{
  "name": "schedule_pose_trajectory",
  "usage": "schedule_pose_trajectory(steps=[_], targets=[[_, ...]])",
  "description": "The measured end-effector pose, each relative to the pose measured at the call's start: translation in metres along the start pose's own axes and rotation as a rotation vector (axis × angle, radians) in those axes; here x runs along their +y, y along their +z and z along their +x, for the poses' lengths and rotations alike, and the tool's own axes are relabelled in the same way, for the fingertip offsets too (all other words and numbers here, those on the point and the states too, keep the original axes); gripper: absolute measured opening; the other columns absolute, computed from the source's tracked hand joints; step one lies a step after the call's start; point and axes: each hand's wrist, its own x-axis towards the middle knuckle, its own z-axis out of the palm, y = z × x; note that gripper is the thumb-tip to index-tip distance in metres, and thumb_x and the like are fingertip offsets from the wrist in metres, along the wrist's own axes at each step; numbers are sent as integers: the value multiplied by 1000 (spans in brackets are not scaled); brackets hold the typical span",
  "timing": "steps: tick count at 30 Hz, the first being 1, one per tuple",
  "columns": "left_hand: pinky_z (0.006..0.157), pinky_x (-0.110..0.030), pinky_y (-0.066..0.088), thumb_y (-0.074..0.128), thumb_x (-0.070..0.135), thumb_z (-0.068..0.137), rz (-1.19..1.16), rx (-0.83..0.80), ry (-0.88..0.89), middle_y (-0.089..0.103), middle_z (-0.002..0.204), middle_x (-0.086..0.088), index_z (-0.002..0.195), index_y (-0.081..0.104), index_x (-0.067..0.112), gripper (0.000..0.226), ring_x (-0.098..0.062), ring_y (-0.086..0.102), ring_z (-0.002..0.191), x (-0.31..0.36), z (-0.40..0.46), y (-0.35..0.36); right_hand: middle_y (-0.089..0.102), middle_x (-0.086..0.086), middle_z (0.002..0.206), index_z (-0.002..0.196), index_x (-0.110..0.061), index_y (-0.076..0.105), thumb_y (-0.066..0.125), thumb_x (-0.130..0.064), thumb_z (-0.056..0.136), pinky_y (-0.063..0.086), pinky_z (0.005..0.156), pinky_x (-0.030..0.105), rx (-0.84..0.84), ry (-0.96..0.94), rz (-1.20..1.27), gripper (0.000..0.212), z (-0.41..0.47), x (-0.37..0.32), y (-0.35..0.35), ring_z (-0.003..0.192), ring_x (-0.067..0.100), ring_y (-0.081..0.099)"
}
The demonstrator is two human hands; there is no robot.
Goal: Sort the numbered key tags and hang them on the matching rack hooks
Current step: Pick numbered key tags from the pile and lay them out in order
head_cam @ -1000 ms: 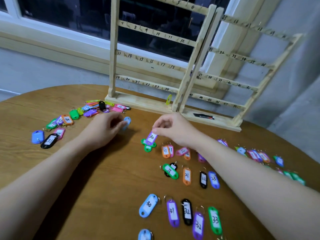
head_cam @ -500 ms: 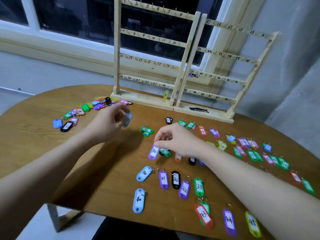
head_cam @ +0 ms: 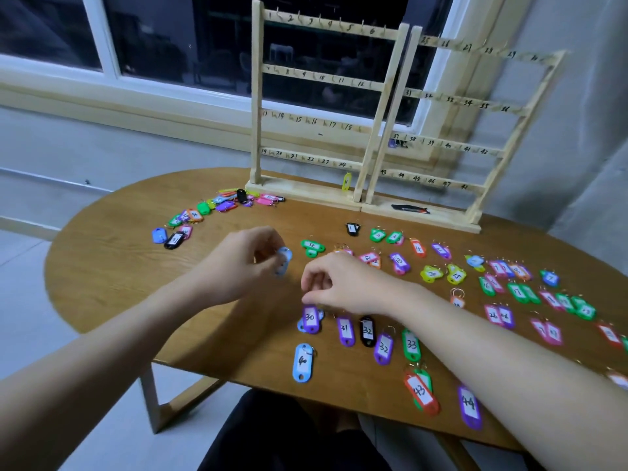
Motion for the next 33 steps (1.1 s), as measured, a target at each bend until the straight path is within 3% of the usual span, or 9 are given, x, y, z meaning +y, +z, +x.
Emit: schedule_pose_trajectory(steps=[3, 7, 13, 16, 18, 20, 23, 28, 33], targets=[[62, -15, 42, 66, 18, 95, -59, 0, -6, 69, 78, 6, 89, 65, 18, 7, -2, 59, 68, 11, 2, 6, 63, -10, 79, 91, -23, 71, 76, -29, 90, 55, 74, 29, 22, 10, 6, 7, -7, 5, -6, 74, 6, 60], [57, -14, 40, 66, 21, 96, -145, -17, -40, 66, 74, 4, 88, 67, 17, 9, 0, 51, 60, 24, 8, 16, 67, -10, 84, 88, -27, 73, 72, -32, 93, 54, 76, 28, 75, 57, -11, 7, -32, 21, -24, 79, 6, 61], [62, -22, 42, 68, 20, 95, -176, -201, 48, 61, 70, 8, 100, 69, 22, 5, -4, 52, 63, 60, 23, 50, 68, -10, 77, 84, -26, 73, 68, -26, 95, 45, 67, 17, 242, 137, 59, 12, -92, 47, -58, 71, 1, 58], [67, -27, 48, 69, 18, 95, -172, -295, 108, 67, 76, 1, 99, 71, 20, 6, -10, 58, 68, 86, 28, 80, 71, -4, 77, 85, -23, 74, 68, -25, 95, 49, 71, 27, 356, 166, 104, 12, -122, 59, -71, 72, 12, 63], [67, -28, 49, 69, 20, 95, -177, -361, 126, 69, 80, -5, 98, 69, 22, 4, -13, 59, 69, 103, 30, 104, 72, -4, 74, 83, -21, 74, 68, -18, 95, 48, 68, 24, 452, 168, 137, 14, -143, 69, -79, 65, 7, 60], [63, -21, 47, 70, 24, 94, -176, -409, 142, 69, 76, 4, 96, 67, 24, 4, -6, 59, 66, 119, 33, 129, 70, -1, 68, 81, -16, 73, 67, -13, 96, 43, 60, 17, 565, 178, 176, 17, -162, 78, -84, 58, 3, 53], [68, -14, 48, 74, 26, 90, -124, -460, 178, 71, 83, 10, 96, 69, 22, 8, 2, 63, 75, 140, 37, 164, 69, 4, 68, 83, -12, 73, 66, -11, 97, 45, 62, 18, 666, 211, 252, 16, -191, 91, -88, 59, 5, 55], [71, -13, 47, 74, 28, 90, -90, -499, 190, 70, 86, 11, 97, 67, 20, 12, 0, 62, 81, 159, 46, 203, 67, 5, 66, 82, -10, 72, 65, -11, 97, 46, 63, 15, 689, 274, 300, 17, -225, 112, -82, 58, 4, 56], [79, -26, 52, 74, 37, 89, 66, -511, 240, 66, 94, 11, 98, 68, 26, 15, -7, 60, 90, 164, 50, 211, 67, 9, 69, 86, -7, 72, 64, -9, 98, 47, 60, 16, 684, 306, 346, 15, -236, 128, -75, 57, 4, 56]])
